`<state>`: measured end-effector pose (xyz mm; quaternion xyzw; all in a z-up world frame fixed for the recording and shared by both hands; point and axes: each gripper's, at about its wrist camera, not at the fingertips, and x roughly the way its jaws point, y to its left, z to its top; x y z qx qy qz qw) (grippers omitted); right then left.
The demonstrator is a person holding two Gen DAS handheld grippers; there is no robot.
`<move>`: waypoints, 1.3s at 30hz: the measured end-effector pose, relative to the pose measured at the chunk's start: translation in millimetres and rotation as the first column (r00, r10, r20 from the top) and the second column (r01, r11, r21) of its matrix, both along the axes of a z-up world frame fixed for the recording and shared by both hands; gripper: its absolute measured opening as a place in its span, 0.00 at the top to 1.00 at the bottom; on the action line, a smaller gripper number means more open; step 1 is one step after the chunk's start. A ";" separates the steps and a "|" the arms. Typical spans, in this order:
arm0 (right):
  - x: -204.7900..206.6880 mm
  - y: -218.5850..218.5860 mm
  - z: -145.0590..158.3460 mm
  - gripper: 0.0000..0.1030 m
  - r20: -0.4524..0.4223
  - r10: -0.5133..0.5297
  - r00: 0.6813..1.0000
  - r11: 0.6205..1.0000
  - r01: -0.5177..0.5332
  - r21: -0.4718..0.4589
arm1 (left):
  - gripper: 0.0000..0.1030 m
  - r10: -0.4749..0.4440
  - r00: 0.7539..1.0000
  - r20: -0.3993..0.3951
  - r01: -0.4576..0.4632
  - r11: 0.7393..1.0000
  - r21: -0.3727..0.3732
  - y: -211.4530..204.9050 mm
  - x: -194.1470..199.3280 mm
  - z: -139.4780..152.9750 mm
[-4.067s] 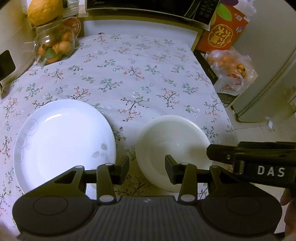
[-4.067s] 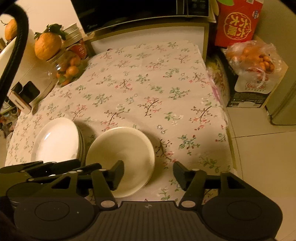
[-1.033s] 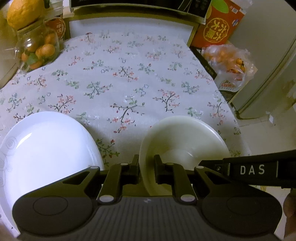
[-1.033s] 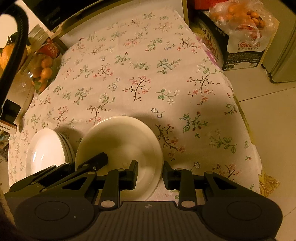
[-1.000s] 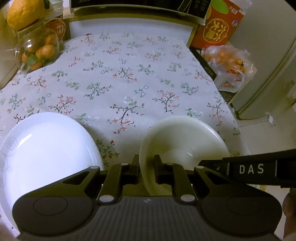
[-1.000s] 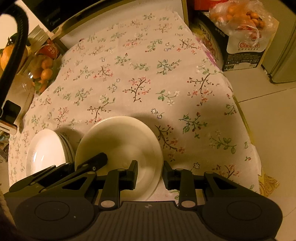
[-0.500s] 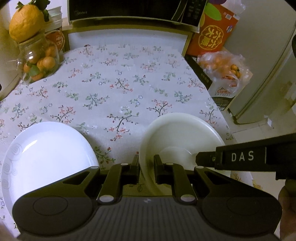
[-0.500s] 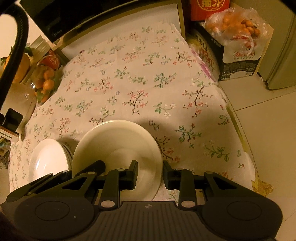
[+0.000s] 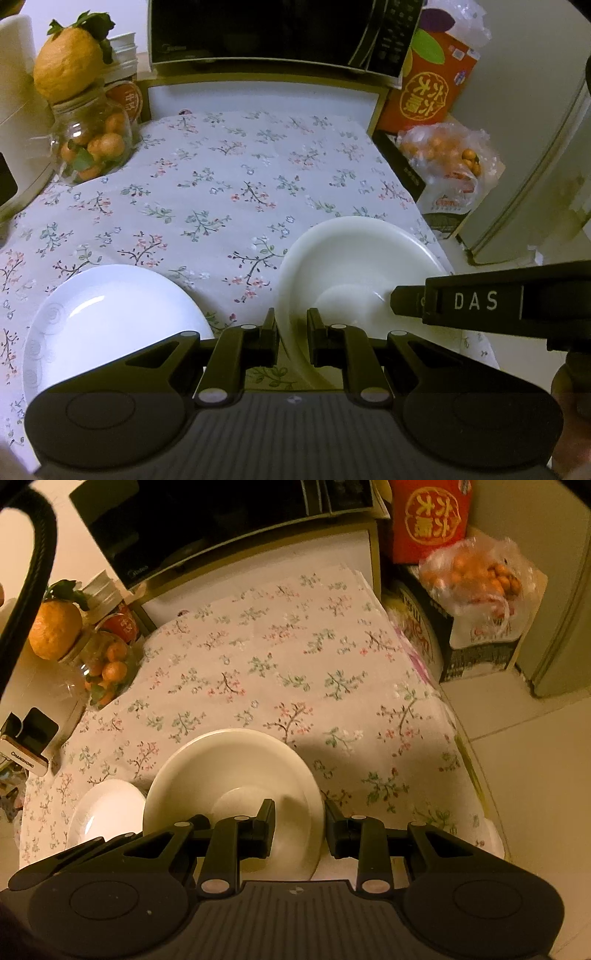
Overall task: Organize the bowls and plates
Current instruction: 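Lift the nested bowls with both tools and carry them over the white plate stack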
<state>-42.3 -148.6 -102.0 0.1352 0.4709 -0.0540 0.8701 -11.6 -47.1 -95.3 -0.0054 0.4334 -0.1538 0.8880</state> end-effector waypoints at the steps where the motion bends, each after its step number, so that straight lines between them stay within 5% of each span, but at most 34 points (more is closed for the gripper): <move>1: 0.5 3.0 2.1 0.73 0.009 0.005 1.000 1.000 -0.005 -0.014 | 0.87 0.003 1.000 0.002 -0.003 1.000 -0.001 1.3 0.7 0.8; 39: 35.0 132.2 11.1 0.73 0.046 0.217 0.975 0.975 -0.215 -0.049 | 0.87 0.203 0.979 -0.002 -0.203 0.979 -0.006 118.3 -1.0 5.4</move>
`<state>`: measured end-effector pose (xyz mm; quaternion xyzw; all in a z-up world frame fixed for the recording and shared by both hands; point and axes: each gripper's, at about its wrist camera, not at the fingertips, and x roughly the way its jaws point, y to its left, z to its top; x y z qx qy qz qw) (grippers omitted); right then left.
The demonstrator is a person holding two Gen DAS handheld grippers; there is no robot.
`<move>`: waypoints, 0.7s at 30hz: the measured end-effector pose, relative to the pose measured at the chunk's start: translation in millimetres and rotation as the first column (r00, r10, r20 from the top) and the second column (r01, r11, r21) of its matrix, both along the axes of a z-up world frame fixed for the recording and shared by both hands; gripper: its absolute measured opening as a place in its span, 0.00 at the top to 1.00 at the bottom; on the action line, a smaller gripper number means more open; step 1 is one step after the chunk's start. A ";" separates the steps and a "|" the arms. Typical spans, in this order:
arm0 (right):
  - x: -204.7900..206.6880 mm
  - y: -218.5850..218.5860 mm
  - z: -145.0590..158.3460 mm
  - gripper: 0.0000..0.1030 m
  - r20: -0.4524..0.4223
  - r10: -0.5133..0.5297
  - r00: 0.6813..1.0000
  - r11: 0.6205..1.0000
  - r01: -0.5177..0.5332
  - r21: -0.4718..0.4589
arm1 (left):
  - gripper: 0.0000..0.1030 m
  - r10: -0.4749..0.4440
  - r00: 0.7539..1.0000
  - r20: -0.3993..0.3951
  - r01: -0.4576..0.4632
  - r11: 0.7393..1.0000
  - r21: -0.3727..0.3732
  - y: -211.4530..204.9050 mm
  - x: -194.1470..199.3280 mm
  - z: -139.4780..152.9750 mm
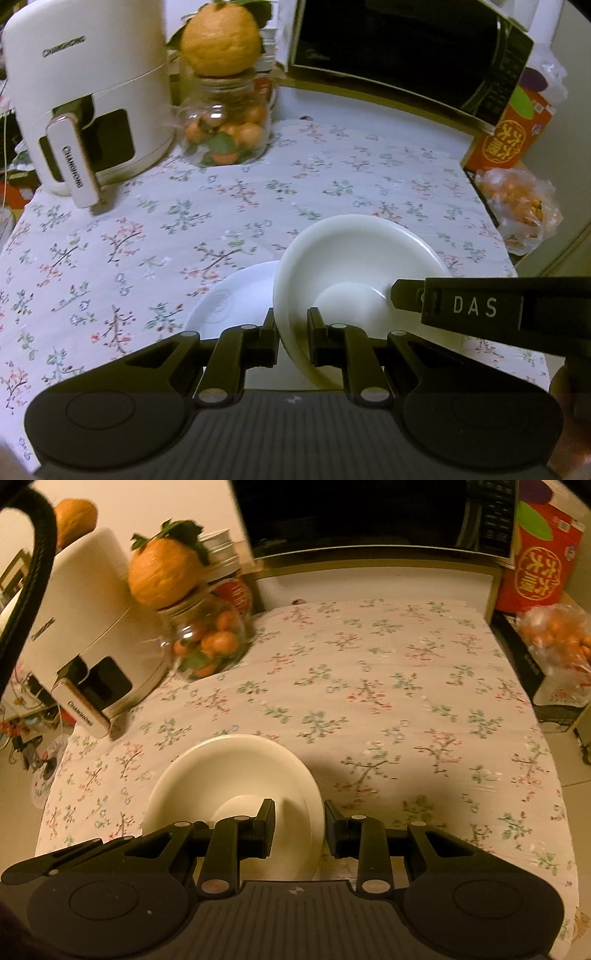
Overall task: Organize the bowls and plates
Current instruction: 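Lift the nested bowls with both tools and carry them over the white plate stack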
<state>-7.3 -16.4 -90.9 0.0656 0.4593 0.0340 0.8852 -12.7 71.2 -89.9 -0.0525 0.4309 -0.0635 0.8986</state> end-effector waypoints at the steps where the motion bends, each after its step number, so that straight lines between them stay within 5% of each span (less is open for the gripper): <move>1: 0.6 2.9 -0.5 0.73 -0.001 0.007 1.000 1.000 -0.007 0.000 | 0.87 0.005 1.000 -0.004 -0.005 1.000 -0.002 3.4 -0.3 -0.4; 21: -0.3 32.9 -19.6 0.72 -0.074 0.084 0.994 0.996 -0.086 -0.029 | 0.87 0.034 0.995 -0.098 -0.035 0.999 -0.005 25.4 -6.8 -15.4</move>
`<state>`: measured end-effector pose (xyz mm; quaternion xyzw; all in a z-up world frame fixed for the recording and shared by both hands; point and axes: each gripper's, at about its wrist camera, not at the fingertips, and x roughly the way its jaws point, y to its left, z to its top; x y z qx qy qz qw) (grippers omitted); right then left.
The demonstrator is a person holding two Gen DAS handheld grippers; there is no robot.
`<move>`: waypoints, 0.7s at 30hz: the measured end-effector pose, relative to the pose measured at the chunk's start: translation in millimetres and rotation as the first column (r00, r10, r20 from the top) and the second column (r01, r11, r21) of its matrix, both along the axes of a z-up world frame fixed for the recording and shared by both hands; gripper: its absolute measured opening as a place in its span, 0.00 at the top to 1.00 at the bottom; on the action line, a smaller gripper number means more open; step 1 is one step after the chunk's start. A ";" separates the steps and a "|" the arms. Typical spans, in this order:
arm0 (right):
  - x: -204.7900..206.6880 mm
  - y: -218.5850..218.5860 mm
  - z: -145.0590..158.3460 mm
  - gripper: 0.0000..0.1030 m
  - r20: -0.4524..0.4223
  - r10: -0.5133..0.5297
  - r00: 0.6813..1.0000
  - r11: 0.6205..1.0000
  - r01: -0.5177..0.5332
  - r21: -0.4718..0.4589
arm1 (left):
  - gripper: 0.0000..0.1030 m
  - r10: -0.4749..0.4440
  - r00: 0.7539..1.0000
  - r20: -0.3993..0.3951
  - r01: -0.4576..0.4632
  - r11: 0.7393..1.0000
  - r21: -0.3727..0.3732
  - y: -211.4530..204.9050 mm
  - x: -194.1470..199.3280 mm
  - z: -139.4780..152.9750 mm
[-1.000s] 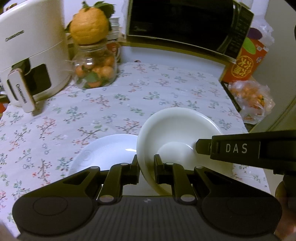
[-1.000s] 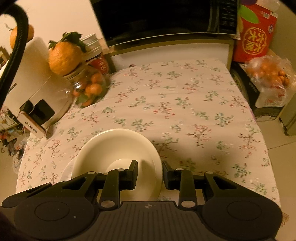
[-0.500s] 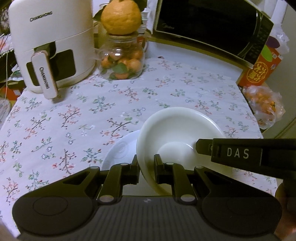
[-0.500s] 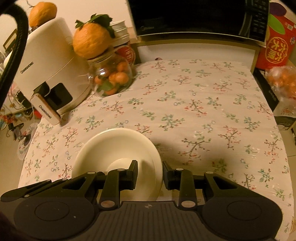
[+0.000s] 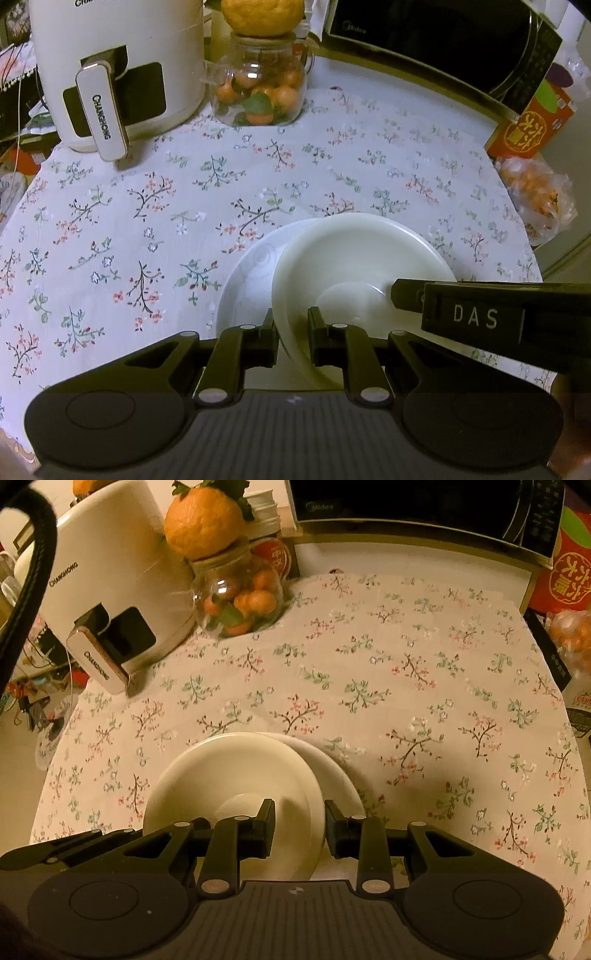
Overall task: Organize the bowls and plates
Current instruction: 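Lift the nested bowls with both tools and carry them over the white plate stack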
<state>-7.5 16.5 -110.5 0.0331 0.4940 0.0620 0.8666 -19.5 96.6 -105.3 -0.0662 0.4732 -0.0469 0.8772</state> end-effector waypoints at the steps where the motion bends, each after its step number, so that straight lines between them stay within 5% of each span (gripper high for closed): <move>1: -0.4 0.2 -0.8 0.72 -0.004 0.001 1.000 1.000 -0.001 -0.002 | 0.86 -0.002 1.000 -0.003 0.002 1.000 0.001 0.1 0.2 -0.8; 21: 0.3 -2.6 -10.1 0.71 -0.066 -0.027 0.997 0.999 0.029 0.033 | 0.85 0.003 0.999 -0.034 -0.003 1.000 -0.015 1.7 4.8 -8.6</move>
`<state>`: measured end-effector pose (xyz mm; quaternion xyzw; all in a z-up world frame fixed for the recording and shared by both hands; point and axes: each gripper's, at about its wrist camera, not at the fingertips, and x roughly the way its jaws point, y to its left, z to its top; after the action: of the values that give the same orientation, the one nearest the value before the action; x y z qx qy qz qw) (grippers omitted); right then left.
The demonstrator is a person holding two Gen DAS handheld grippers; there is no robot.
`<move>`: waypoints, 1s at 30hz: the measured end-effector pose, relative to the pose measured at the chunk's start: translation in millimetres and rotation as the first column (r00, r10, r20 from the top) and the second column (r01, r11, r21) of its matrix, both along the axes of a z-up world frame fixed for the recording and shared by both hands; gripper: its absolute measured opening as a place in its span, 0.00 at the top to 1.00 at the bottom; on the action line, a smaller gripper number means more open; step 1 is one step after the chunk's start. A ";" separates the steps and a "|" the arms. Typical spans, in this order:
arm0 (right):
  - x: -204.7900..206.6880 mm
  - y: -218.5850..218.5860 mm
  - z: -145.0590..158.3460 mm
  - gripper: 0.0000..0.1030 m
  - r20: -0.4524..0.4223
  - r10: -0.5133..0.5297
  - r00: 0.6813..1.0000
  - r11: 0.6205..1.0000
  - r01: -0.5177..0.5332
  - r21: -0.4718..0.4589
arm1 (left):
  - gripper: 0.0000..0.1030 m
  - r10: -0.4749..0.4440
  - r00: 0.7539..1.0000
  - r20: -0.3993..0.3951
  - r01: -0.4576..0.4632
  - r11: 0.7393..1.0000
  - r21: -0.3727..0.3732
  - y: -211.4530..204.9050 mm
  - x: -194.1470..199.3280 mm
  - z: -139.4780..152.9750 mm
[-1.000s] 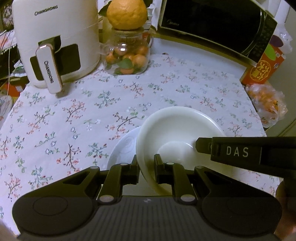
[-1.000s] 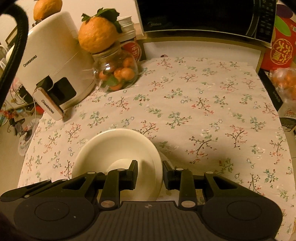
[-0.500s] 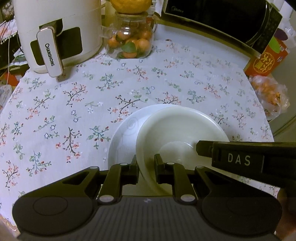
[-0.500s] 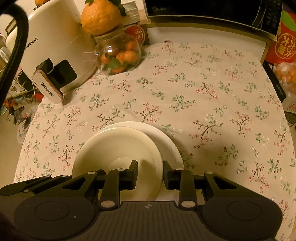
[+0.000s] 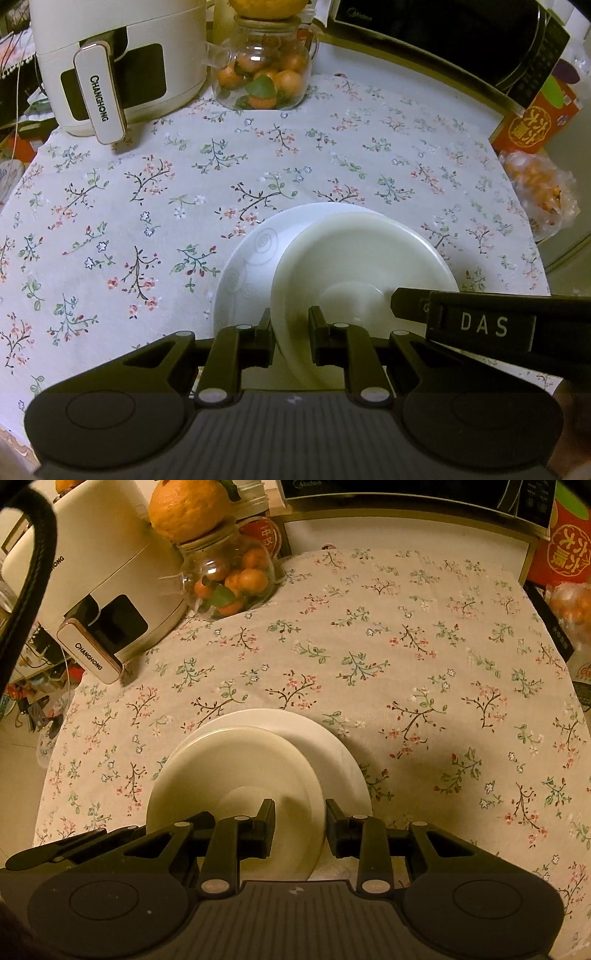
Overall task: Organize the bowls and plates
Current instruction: 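Lift the nested bowls with both tools and carry them over the white plate stack, then lower the bowls onto the white plates and open both tools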
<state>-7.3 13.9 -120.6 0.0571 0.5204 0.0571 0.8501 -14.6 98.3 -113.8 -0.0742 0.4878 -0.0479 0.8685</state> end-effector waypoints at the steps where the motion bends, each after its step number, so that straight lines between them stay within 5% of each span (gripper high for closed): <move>1: 0.1 -0.1 -0.2 0.71 -0.001 0.001 1.000 1.000 -0.001 0.001 | 0.85 -0.001 1.000 0.000 0.001 1.000 0.001 -0.2 0.1 0.0; 17: -3.2 -1.4 8.3 0.71 0.051 0.003 0.999 1.000 -0.002 -0.028 | 0.72 0.006 1.000 0.018 -0.007 1.000 0.023 1.9 -5.6 5.8; 24: -28.2 -7.9 31.0 0.58 0.144 0.030 0.989 0.999 -0.027 -0.018 | 0.52 0.019 0.995 0.097 -0.025 0.997 0.068 12.1 -30.2 29.9; 26: -42.4 -9.5 37.0 0.55 0.175 0.026 0.984 0.999 -0.021 -0.028 | 0.34 0.022 0.990 0.138 -0.035 0.995 0.095 14.4 -42.9 41.5; 30: -73.9 -12.3 46.7 0.48 0.205 0.008 0.979 1.000 -0.010 0.005 | 0.25 0.021 0.971 0.236 -0.062 0.984 0.167 16.6 -73.7 65.8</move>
<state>-81.2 1.6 -73.9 0.0512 0.4300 0.0683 0.8988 -88.3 114.9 -48.1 -0.0026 0.3829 0.0046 0.9238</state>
